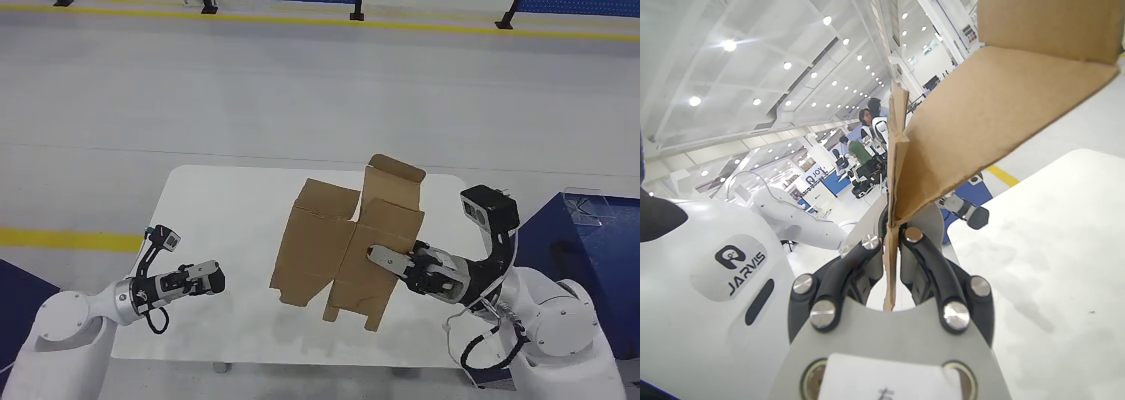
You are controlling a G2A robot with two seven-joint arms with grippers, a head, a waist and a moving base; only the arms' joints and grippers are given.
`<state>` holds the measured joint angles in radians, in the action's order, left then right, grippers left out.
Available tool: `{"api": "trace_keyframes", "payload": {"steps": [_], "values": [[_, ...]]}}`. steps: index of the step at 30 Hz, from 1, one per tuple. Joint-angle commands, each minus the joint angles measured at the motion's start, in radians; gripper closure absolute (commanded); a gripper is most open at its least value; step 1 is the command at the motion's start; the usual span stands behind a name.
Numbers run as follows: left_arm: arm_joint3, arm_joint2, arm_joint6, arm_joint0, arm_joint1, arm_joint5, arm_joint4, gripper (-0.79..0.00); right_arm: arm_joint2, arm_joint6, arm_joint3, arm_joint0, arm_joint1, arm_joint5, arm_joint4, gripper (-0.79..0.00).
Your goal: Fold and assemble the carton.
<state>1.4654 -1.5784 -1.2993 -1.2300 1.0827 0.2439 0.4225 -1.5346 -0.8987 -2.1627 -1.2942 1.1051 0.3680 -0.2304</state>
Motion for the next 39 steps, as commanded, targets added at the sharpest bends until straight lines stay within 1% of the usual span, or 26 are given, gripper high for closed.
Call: {"api": "trace_keyframes", "payload": {"steps": [1, 4, 6, 9, 10, 12, 16, 18, 21, 23, 24, 26, 30, 35, 39], "values": [[0.000, 0.000, 0.000, 0.000, 0.000, 0.000, 0.000, -0.785, 0.002, 0.007, -0.010, 0.008, -0.001, 0.002, 0.011, 0.000], [0.000, 0.000, 0.000, 0.000, 0.000, 0.000, 0.000, -0.785, 0.012, 0.024, -0.013, 0.010, -0.001, 0.017, 0.024, 0.000], [0.000, 0.000, 0.000, 0.000, 0.000, 0.000, 0.000, -0.785, 0.013, 0.060, -0.005, 0.000, -0.001, 0.040, 0.093, 0.000], [0.000, 0.000, 0.000, 0.000, 0.000, 0.000, 0.000, -0.785, 0.063, 0.077, 0.033, -0.028, 0.002, 0.070, 0.014, 0.000], [0.000, 0.000, 0.000, 0.000, 0.000, 0.000, 0.000, -0.785, 0.088, 0.064, 0.054, -0.032, 0.004, 0.076, -0.058, 0.000], [0.000, 0.000, 0.000, 0.000, 0.000, 0.000, 0.000, -0.785, 0.142, 0.000, 0.115, -0.021, 0.007, 0.063, -0.257, 0.000], [0.000, 0.000, 0.000, 0.000, 0.000, 0.000, 0.000, -0.785, 0.282, -0.235, 0.260, 0.057, 0.021, -0.019, -0.692, 0.000], [0.000, 0.000, 0.000, 0.000, 0.000, 0.000, 0.000, -0.785, 0.354, -0.357, 0.340, 0.103, 0.035, -0.103, -0.937, 0.000], [0.000, 0.000, 0.000, 0.000, 0.000, 0.000, 0.000, -0.785, 0.454, -0.504, 0.455, 0.167, 0.065, -0.278, -1.280, 0.000], [0.000, 0.000, 0.000, 0.000, 0.000, 0.000, 0.000, -0.785, 0.514, -0.566, 0.526, 0.209, 0.087, -0.367, -1.426, 0.000], [0.000, 0.000, 0.000, 0.000, 0.000, 0.000, 0.000, -0.785, 0.543, -0.588, 0.560, 0.232, 0.098, -0.403, -1.469, 0.000], [0.000, 0.000, 0.000, 0.000, 0.000, 0.000, 0.000, -0.785, 0.598, -0.596, 0.619, 0.270, 0.120, -0.459, -1.542, 0.000], [0.000, 0.000, 0.000, 0.000, 0.000, 0.000, 0.000, -0.785, 0.675, -0.637, 0.677, 0.324, 0.163, -0.541, -1.672, 0.000], [0.000, 0.000, 0.000, 0.000, 0.000, 0.000, 0.000, -0.785, 0.748, -0.637, 0.737, 0.371, 0.211, -0.617, -1.706, 0.000], [0.000, 0.000, 0.000, 0.000, 0.000, 0.000, 0.000, -0.785, 0.773, -0.637, 0.807, 0.395, 0.244, -0.615, -1.693, 0.000]]}}
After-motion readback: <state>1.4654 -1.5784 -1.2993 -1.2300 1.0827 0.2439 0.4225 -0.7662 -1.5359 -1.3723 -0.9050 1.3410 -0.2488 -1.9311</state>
